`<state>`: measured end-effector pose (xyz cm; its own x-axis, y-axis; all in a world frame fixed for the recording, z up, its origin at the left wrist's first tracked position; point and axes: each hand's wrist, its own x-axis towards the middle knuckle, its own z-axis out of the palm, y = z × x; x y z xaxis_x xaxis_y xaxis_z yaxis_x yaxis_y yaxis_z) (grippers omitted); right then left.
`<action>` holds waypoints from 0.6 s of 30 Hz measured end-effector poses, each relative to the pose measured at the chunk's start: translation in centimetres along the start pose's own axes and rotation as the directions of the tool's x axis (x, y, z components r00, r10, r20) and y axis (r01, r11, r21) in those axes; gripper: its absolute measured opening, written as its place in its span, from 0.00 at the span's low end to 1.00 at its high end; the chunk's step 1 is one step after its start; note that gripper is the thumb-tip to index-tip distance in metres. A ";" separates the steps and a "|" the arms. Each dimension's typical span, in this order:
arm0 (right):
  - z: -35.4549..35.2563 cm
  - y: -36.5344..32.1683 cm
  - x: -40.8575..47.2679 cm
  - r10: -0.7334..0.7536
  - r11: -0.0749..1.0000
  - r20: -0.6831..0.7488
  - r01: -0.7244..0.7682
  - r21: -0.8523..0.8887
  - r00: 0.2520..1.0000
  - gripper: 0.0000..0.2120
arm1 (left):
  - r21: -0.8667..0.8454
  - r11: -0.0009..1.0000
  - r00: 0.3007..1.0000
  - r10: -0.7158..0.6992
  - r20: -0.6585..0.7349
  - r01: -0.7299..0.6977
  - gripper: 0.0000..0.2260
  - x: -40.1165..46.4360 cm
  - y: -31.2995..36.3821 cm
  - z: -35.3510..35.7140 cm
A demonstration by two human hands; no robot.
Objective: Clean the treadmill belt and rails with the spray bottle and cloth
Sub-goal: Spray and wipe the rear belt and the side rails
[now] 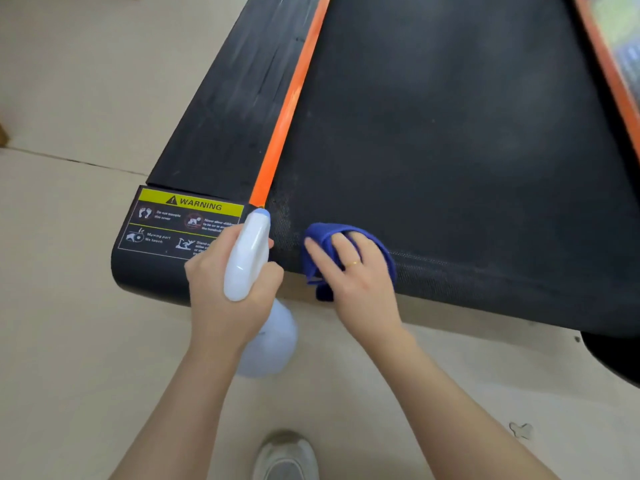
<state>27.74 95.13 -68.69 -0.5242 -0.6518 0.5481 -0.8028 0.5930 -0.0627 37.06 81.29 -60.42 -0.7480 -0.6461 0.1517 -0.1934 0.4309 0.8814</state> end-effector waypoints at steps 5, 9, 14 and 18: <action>-1.1 2.0 -3.0 0.264 0.947 -0.139 -0.284 -0.151 0.954 0.27 | -0.050 0.999 0.999 0.023 0.033 -0.022 0.12 -0.2 0.3 0.0; -0.1 -0.6 -0.6 0.046 0.993 -0.047 -0.051 -0.109 0.998 0.27 | -0.082 0.997 0.999 0.012 0.043 -0.008 0.12 -0.6 0.8 1.3; -3.8 7.1 -7.1 0.217 0.955 -0.085 -0.229 -0.188 0.973 0.28 | -0.125 0.992 0.991 0.024 0.130 -0.007 0.12 -1.2 2.4 3.4; -6.2 11.1 -10.1 0.438 0.852 -0.133 -0.458 -0.253 0.889 0.30 | -0.138 0.990 0.974 0.022 0.225 0.009 0.13 -1.8 3.8 5.5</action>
<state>25.92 111.25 -69.76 -0.7798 -0.2566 0.5710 -0.3720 0.9235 -0.0930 34.18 87.62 -59.82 -0.8756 -0.4784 0.0671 -0.1105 0.3336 0.9362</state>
